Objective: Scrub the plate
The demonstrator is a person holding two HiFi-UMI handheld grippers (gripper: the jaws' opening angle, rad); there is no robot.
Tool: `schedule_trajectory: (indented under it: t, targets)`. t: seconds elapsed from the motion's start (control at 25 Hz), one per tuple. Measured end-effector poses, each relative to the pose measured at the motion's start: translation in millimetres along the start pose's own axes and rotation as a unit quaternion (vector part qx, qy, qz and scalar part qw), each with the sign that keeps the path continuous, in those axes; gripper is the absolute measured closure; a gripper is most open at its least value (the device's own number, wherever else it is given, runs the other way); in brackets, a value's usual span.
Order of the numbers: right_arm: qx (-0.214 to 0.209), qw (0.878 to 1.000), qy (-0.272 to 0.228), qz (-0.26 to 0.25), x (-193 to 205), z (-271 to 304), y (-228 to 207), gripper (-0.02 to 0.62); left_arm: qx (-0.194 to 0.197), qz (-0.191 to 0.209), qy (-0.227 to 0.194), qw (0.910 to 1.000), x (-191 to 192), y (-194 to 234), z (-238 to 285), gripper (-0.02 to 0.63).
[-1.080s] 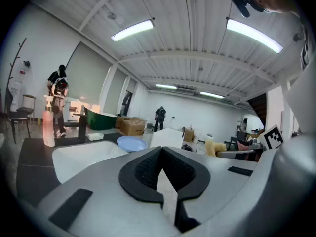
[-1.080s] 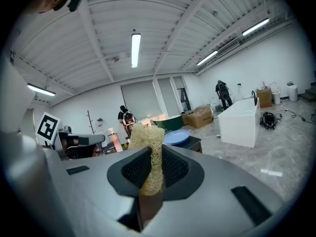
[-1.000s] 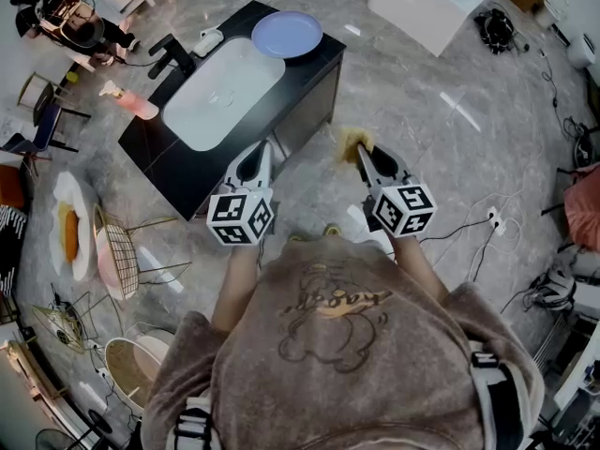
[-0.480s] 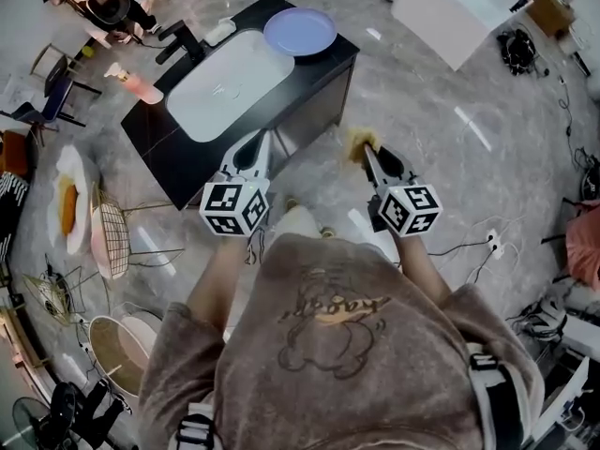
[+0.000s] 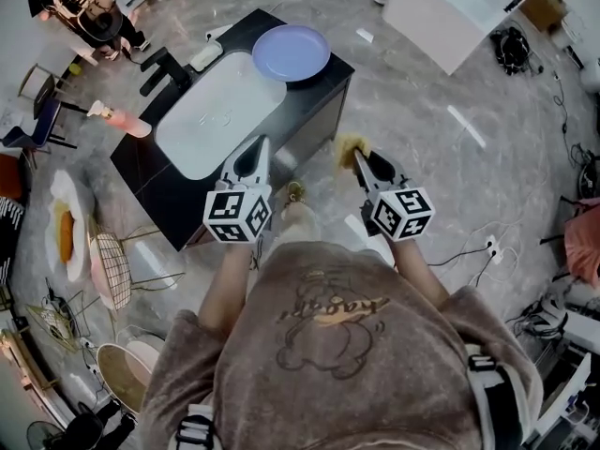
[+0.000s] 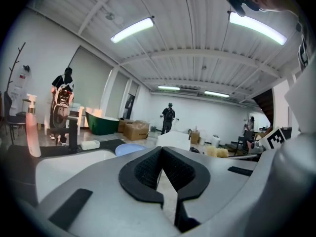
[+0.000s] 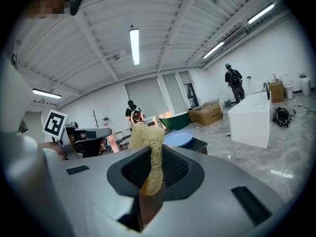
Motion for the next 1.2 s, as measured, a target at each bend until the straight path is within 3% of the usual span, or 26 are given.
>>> schedule_trajectory:
  t: [0.64,0.76,1.2]
  targets:
    - [0.021,1.0,0.01,0.01,-51,156,-78,0.549,0.039,0.014,0.051,0.9978,-81,87,166,0.588]
    - [0.028,1.0,0.009,0.011,-59,178,-88,0.549,0.043,0.022,0.06,0.997,-83,95,185,0.588]
    - [0.041,0.999,0.015,0.004,-78,217,-119,0.549,0.037,-0.016,0.042,0.9983,-103,110,218,0.588]
Point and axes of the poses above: the fingertips, and each gripper's own axes: z forward along the fingers, y to its left, x out of its underside, the point moved 4 cm from there along -z, backward along the fingers, and after that the axes turned 14 degrees about -z, right-handed, at the moved point
